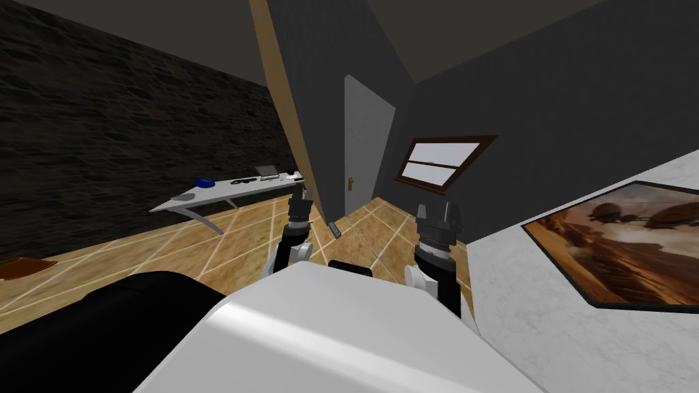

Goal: Pull the door open

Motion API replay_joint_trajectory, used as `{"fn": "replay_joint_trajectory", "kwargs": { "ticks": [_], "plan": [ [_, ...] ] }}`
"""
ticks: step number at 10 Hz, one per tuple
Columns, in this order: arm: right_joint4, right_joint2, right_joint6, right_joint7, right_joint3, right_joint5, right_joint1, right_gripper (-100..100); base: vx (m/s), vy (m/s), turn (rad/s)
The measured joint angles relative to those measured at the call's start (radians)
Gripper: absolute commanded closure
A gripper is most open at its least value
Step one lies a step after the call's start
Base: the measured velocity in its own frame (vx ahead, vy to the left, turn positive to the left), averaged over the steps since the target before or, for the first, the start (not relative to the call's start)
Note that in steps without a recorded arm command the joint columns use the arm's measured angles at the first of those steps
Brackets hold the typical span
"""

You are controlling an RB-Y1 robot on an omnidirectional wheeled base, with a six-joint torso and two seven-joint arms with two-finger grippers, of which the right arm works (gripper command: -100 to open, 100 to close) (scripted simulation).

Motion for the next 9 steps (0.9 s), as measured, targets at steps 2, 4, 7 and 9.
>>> {"fn": "replay_joint_trajectory", "kwargs": {
  "ticks": [2, 4, 7, 9],
  "plan": [
    [0.031, -0.011, 0.004, 0.028, 0.011, 0.018, -0.017, -100, 0.169, -0.076, 0.017],
    [0.063, -0.023, 0.004, 0.059, 0.023, 0.034, -0.025, -100, 0.167, -0.084, 0.008],
    [0.116, -0.039, 0.021, 0.112, 0.041, 0.065, -0.061, -100, 0.148, -0.094, 0.012],
    [0.158, -0.047, 0.018, 0.152, 0.058, 0.087, -0.073, -100, 0.147, -0.099, 0.009]
  ]
}}
